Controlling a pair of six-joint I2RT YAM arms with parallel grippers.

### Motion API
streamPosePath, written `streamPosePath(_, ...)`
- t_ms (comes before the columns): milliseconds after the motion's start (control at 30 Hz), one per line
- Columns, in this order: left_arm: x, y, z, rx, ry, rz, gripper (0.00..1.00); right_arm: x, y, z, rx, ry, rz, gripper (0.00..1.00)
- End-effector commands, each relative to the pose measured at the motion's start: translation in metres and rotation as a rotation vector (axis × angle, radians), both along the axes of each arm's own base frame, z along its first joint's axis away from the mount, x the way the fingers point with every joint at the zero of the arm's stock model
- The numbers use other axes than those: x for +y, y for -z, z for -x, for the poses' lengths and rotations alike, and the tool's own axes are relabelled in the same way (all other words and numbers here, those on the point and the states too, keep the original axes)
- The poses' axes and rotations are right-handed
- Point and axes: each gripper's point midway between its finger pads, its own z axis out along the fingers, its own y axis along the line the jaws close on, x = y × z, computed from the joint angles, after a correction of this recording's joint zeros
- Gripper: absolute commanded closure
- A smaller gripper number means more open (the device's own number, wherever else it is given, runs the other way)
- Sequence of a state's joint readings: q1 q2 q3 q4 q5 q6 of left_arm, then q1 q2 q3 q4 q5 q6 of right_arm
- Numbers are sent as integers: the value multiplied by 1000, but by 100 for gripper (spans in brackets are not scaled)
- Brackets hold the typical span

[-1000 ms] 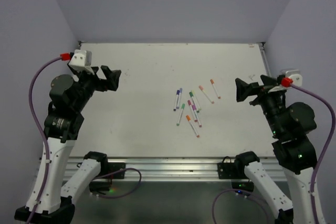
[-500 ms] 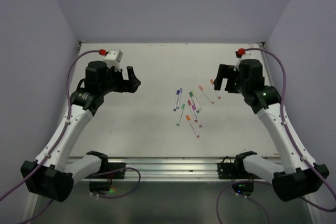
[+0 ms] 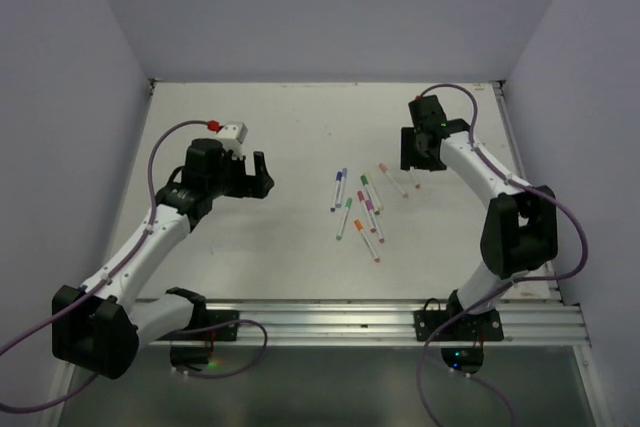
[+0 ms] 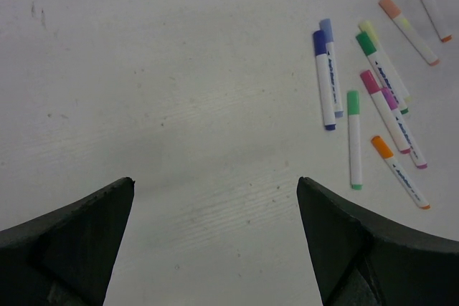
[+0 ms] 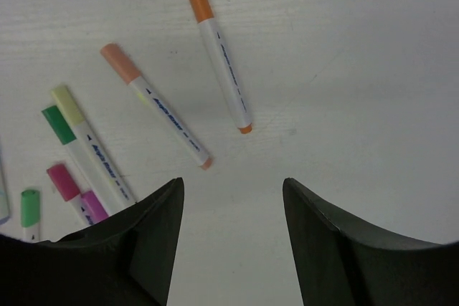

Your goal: Open the pen caps

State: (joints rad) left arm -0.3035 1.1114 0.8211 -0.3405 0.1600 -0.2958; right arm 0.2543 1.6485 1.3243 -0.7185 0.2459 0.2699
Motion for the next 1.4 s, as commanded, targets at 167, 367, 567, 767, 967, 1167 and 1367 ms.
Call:
streamPosePath(167, 1, -15, -9, -99, -8, -2, 0, -8, 30, -29, 71, -105, 60, 42)
streamPosePath(367, 3, -12, -7, -93, -10, -12, 0, -10, 55, -37, 134, -146, 58, 50)
streamPosePath(567, 2, -11, -6, -90, -3, -7, 0, -7, 70, -37, 170, -172, 43, 52)
streamPosePath(767, 2, -11, -6, -88, -3, -6, 0, -9, 85, -36, 195, -169, 38, 53)
streamPosePath(967, 3, -10, -6, -89, -5, -9, 0, -9, 97, -38, 214, -170, 38, 56)
streamPosePath(1167, 4, -12, -7, -96, -12, -12, 0, -10, 106, -36, 231, -171, 40, 63)
streamPosePath(1367, 3, -10, -6, -90, -10, -13, 0, -14, 109, -34, 236, -165, 60, 87)
